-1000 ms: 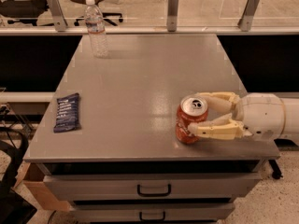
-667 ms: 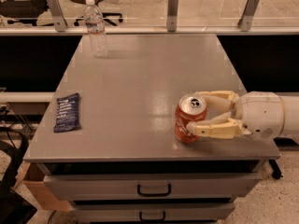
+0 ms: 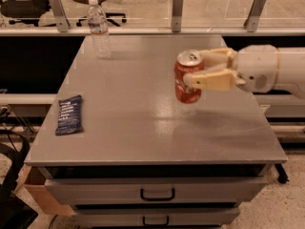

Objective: Move coke can near water bottle

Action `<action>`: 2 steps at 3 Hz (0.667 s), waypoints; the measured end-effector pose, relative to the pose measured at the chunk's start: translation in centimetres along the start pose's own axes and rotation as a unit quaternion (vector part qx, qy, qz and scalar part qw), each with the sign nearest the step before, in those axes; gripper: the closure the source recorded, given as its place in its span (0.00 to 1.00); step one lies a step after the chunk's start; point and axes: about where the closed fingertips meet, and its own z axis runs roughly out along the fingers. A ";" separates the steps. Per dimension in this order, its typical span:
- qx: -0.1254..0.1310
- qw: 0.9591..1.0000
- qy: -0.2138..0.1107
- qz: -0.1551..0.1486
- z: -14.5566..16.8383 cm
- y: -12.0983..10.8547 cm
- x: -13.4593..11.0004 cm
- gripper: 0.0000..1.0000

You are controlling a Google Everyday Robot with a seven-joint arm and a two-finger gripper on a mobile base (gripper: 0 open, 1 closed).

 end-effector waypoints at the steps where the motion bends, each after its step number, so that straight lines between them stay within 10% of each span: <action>1: 0.042 0.999 -0.002 0.013 3.1 -6.3 -1.4 1.00; 2: 0.096 0.995 -0.001 0.023 6.5 -12.5 -1.2 1.00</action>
Offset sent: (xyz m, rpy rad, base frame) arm 0.2254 0.0253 0.0068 0.0347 -0.0026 -0.3493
